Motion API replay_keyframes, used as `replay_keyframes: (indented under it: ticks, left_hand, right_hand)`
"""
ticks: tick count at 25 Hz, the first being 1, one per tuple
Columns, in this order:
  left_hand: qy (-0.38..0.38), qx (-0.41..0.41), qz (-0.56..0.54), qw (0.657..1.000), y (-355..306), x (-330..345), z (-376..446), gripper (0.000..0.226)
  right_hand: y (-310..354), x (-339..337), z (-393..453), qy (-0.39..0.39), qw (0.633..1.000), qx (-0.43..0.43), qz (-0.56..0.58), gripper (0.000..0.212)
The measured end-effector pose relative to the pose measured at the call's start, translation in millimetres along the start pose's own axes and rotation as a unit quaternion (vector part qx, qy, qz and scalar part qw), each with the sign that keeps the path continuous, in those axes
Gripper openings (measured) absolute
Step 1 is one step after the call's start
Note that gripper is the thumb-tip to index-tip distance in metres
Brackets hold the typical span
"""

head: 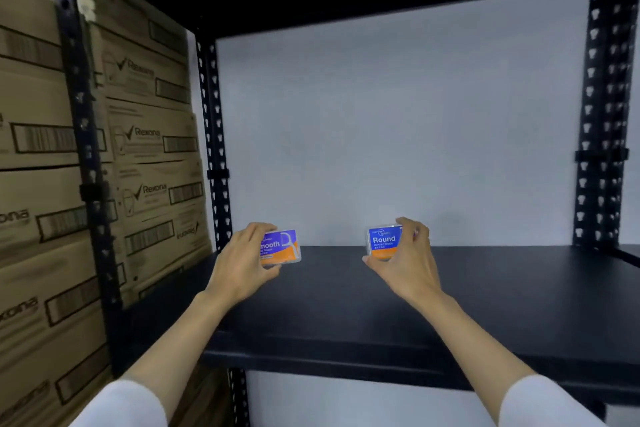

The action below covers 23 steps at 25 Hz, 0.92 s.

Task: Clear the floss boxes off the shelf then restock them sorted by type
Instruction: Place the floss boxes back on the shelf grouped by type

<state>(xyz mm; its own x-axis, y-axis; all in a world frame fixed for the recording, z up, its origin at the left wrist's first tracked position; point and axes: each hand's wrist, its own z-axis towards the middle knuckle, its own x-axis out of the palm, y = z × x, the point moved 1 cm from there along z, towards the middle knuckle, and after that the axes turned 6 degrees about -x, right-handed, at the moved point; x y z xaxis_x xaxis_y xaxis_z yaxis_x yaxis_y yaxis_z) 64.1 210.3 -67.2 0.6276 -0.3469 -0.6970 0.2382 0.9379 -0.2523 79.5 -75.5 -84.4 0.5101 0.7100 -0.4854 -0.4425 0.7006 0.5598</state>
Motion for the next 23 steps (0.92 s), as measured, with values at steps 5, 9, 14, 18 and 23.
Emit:
replay_keyframes:
  ticks: [5,9,14,18,23]
  left_hand:
    - [0.017,-0.027,0.038,0.999,28.7,24.0,28.1,0.063]
    - [0.048,-0.046,0.065,0.996,43.1,37.7,36.7,0.072]
    - [0.075,-0.067,0.075,0.992,55.2,39.6,44.7,0.073]
    - [0.095,-0.091,0.061,0.989,64.0,46.2,51.1,0.073]
    - [0.116,-0.087,-0.003,0.989,67.9,60.9,57.3,0.056]
  right_hand:
    - [-21.3,36.4,37.7,0.052,0.998,0.039,-0.012,0.095]
    - [-33.4,45.6,36.4,0.123,0.988,0.032,-0.093,0.09]
    - [-42.4,45.5,33.3,0.136,0.984,0.03,-0.108,0.076]
    - [-43.2,46.3,33.2,0.135,0.984,0.021,-0.114,0.077]
    - [-42.6,46.9,33.3,0.134,0.983,0.019,-0.121,0.077]
